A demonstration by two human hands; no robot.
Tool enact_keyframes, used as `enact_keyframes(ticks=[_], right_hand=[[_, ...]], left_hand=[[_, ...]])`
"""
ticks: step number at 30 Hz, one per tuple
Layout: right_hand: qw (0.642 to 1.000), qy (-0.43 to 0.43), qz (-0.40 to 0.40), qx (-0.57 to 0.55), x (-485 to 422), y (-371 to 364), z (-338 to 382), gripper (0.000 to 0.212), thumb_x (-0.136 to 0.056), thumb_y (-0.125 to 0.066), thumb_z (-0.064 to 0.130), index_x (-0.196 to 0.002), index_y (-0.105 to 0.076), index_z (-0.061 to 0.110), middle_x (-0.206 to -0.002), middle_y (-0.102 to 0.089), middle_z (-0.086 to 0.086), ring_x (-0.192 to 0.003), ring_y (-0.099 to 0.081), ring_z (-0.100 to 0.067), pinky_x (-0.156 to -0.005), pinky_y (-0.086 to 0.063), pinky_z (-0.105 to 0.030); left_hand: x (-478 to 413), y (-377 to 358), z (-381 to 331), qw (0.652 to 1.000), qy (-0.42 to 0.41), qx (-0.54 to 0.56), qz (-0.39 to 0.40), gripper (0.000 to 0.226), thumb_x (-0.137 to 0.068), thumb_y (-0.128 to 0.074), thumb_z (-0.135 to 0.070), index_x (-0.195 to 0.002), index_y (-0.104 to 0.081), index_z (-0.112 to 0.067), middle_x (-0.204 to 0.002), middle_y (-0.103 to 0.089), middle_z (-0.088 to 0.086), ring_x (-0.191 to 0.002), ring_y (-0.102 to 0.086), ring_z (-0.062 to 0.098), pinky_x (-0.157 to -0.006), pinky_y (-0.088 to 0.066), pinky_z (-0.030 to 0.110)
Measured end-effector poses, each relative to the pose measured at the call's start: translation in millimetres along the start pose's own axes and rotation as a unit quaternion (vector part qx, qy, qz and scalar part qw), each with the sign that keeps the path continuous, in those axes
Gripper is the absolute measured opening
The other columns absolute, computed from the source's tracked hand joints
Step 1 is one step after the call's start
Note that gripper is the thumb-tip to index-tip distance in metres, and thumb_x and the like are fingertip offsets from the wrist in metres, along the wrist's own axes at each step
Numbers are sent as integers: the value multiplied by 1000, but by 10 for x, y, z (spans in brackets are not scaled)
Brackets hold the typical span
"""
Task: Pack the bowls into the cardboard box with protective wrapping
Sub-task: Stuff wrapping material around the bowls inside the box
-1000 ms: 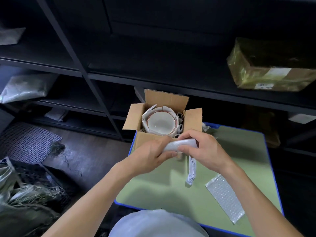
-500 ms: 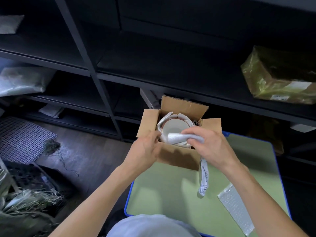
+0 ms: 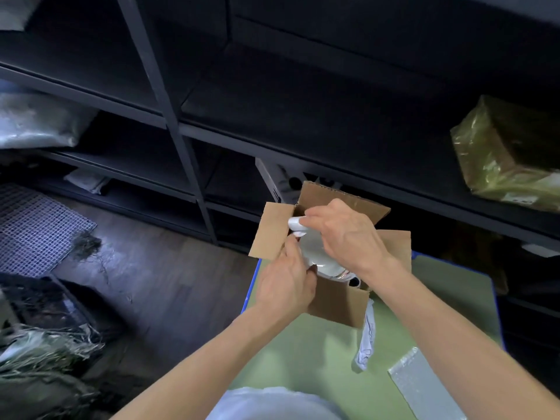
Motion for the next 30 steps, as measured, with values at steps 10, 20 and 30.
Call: enact_keyframes(ticks=[10,20,30], right_hand=[[994,18,101,36,-22,-124,-137,41,-93,-53,16,-125,-58,43,-121,-61,17,-100,-54,-16,-72,-50,-31],[989,105,79,71,-191,-143,11,31,-90,-55,8,-107,-61,34,-99,-63,16,-81,-39,-14,-51,-29,-28],[961,217,154,80,-118,-289,117,37,-94,-49,14,-120,-58,39,-119,-59,25,-94,-41,-10,-65,-49,-28]], left_hand=[[-230,-119,-91,991,27,-114,64,51,-100,-44,-40,-139,-36,-8,-127,-60,7,-107,-62,31,-69,-33,31],[-123,-220,-19,992,67,-49,90,61,-99,-47,-40,-149,-26,-13,-136,-53,4,-113,-60,30,-74,-40,35],[-4,-236,0,994,49,-43,83,55,-98,-45,-35,-148,-28,-18,-140,-48,0,-105,-60,31,-68,-33,32]])
Point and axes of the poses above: each hand's wrist, its own x-axis away from the middle knuckle, its own y-axis out of the back of the hand, z = x × y, the point moved 7 cm from there along -x, towards the middle knuckle
